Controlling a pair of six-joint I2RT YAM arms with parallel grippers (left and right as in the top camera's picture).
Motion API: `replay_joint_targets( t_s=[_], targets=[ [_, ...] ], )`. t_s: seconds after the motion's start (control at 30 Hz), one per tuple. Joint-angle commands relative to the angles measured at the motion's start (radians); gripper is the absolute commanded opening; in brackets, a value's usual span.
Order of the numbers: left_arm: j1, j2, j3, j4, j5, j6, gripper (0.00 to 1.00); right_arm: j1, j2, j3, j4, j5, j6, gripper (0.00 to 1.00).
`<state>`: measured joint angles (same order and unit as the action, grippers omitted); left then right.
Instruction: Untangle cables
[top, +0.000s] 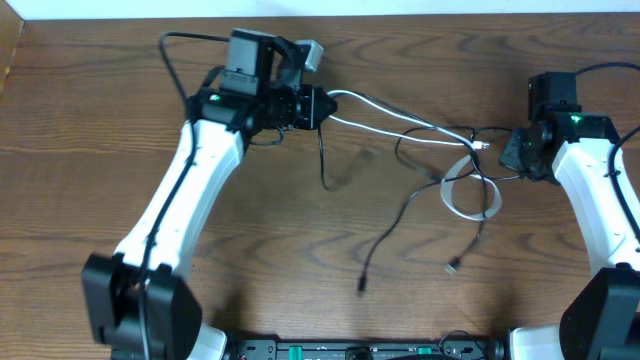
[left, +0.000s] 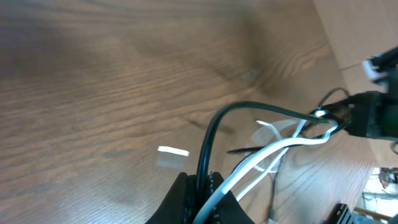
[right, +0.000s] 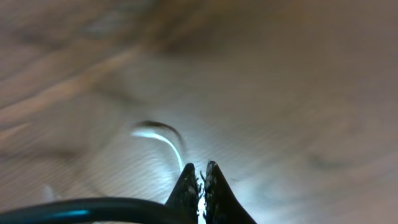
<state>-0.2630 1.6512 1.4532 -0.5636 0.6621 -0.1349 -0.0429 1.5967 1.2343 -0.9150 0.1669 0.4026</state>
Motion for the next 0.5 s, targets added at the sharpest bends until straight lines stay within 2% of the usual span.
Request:
replay_joint_targets(
  t_s=[0.0, 0.07, 0.13, 0.2, 0.23, 0.33, 0.4, 0.47],
  targets=[
    [0.003, -0.033, 0.002, -0.023, -0.024, -0.008, 0.08, 0.009, 0.007, -0.005, 0.035, -0.29, -0.204, 0.01],
    [0.002, -0.032, 0.002, -0.035, -0.025, -0.008, 0.07, 0.02, 0.007, -0.005, 0.053, -0.491, -0.299, 0.01],
    [0.003, -0.032, 0.002, -0.04, -0.033, -0.004, 0.06, 0.026, 0.007, -0.005, 0.06, -0.6, -0.336, 0.01],
    [0.003, -0.032, 0.002, -0.042, -0.055, -0.004, 0.11, 0.031, 0.007, -0.005, 0.064, -0.711, -0.345, 0.01],
    [0.003, -0.031, 0.002, -0.042, -0.054, -0.004, 0.17, 0.031, 0.007, -0.005, 0.065, -0.736, -0.345, 0.01],
    [0.003, -0.031, 0.002, -0.05, -0.055, -0.005, 0.49, 0.031, 0.007, -0.005, 0.068, -0.805, -0.345, 0.01],
    [0.003, -0.031, 0.002, -0.061, -0.054, -0.005, 0.62, 0.031, 0.006, -0.005, 0.074, -0.84, -0.345, 0.01],
    [-0.003, -0.03, 0.002, -0.071, -0.054, -0.005, 0.64, 0.031, 0.006, -0.005, 0.077, -0.87, -0.345, 0.01]
  ],
)
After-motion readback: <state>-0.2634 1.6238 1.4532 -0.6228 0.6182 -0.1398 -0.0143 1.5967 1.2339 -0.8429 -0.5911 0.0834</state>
